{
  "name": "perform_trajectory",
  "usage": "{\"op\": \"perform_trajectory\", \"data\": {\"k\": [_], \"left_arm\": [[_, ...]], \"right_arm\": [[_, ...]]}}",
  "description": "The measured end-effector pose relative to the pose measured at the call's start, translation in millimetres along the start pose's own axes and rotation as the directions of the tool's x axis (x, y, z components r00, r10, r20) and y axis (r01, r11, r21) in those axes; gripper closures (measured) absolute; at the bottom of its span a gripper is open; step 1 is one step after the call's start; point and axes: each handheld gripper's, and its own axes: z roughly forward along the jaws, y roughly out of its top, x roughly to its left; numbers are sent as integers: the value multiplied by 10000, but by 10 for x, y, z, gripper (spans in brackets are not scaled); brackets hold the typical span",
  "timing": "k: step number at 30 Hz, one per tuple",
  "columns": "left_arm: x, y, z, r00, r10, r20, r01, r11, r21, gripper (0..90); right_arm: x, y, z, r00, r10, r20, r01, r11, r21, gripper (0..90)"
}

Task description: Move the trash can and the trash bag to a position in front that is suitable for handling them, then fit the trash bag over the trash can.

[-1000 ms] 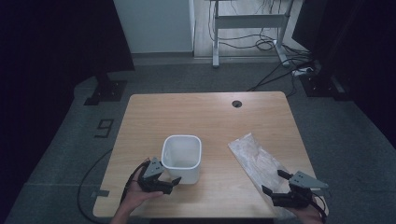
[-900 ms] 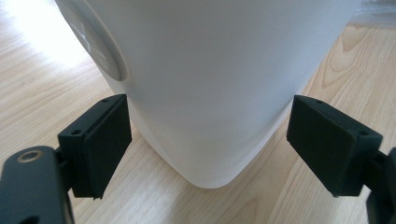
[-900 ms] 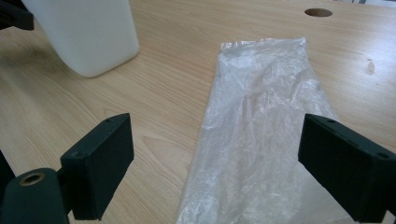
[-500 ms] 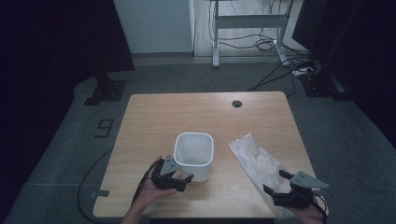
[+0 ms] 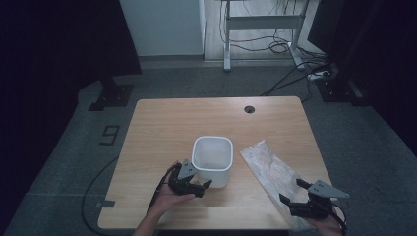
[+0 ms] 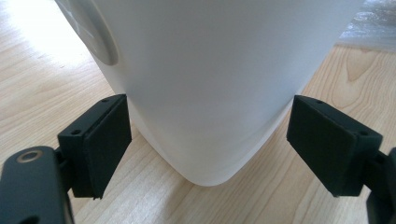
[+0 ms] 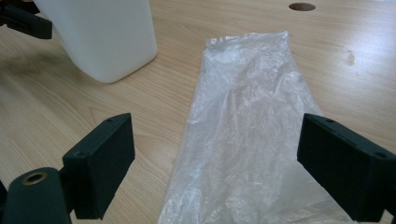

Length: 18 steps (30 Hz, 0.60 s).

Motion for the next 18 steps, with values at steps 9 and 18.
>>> {"op": "perform_trajectory", "data": {"k": [9, 18], "left_arm": [[-8, -164, -252, 9991, 63, -429, -63, 10000, 11, 139], [88, -400, -422, 9955, -131, -940, 135, 9999, 31, 139]], "right_arm": [[22, -15, 21, 9995, -253, 178, 246, 9989, 404, 118], [-58, -4, 3, 9988, 18, 496, -33, 9995, 306, 133]]}}
